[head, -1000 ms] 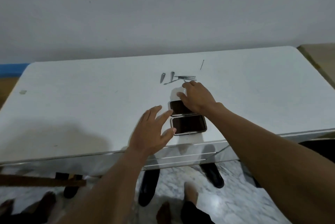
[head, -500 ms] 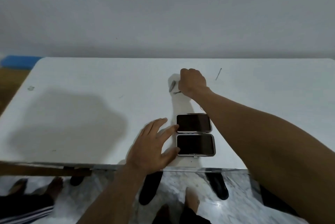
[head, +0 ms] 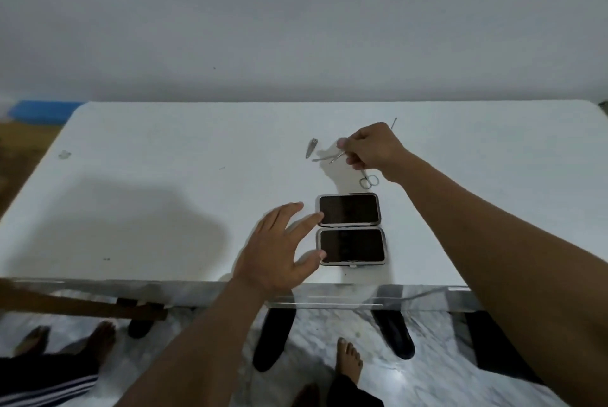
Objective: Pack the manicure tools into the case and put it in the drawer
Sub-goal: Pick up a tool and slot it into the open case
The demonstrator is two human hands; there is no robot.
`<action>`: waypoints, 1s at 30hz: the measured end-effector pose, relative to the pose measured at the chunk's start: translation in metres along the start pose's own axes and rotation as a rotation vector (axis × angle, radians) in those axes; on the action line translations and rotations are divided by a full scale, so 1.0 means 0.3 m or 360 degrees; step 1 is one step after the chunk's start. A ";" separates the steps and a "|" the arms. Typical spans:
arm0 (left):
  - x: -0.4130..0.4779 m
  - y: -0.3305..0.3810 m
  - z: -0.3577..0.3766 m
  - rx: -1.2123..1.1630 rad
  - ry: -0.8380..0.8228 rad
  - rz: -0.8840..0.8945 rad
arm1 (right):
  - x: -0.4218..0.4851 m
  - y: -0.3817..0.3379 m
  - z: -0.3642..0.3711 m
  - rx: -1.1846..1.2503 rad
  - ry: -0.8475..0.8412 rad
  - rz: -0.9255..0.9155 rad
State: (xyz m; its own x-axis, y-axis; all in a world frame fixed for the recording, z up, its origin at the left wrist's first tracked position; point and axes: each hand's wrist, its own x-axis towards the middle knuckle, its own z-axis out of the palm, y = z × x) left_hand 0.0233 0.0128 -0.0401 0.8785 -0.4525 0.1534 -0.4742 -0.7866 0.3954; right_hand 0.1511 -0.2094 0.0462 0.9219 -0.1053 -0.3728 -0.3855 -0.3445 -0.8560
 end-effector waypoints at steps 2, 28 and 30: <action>-0.002 0.001 -0.001 0.0009 -0.0004 0.0010 | -0.076 0.025 -0.023 0.0115 -0.0054 0.0052; -0.001 -0.005 0.024 0.0101 0.0009 0.0005 | -0.454 0.250 -0.007 -0.1069 -0.0050 -0.0442; -0.002 -0.006 0.028 0.0103 0.0016 -0.0001 | -0.459 0.256 -0.001 -0.1116 -0.0054 -0.0481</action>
State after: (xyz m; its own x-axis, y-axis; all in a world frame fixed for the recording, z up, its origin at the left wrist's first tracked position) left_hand 0.0233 0.0110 -0.0484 0.8791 -0.4481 0.1623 -0.4762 -0.8125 0.3362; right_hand -0.0054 -0.2217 0.0320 0.9774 0.1125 -0.1791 0.0083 -0.8665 -0.4991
